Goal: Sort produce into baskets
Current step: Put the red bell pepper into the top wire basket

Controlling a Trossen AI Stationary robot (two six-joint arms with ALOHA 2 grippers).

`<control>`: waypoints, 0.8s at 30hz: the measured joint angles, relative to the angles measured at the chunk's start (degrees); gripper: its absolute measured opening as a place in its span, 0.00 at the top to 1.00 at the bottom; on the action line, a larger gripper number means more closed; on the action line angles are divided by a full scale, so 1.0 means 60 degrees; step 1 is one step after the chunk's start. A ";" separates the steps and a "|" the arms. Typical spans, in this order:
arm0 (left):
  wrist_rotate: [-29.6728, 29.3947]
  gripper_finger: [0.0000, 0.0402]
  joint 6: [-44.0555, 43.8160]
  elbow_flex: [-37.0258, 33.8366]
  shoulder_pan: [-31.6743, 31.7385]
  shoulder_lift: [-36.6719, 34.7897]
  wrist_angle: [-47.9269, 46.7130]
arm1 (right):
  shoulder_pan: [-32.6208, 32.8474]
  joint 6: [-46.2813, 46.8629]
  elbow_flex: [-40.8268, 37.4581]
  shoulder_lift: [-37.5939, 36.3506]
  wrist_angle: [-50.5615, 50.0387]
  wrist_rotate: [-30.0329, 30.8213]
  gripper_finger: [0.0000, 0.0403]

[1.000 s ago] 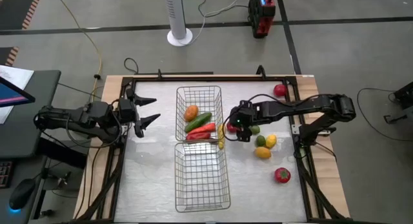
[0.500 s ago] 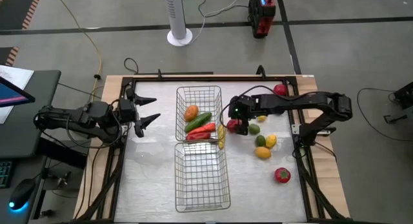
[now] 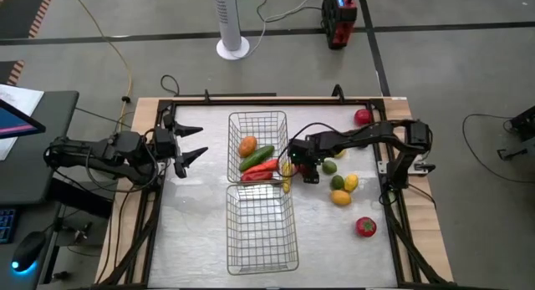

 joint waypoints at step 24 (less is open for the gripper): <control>0.0077 0.27 0.0027 0.0003 0.0001 0.0195 0.0396 | 0.0599 0.1323 0.1829 -0.2337 0.1847 0.0583 0.11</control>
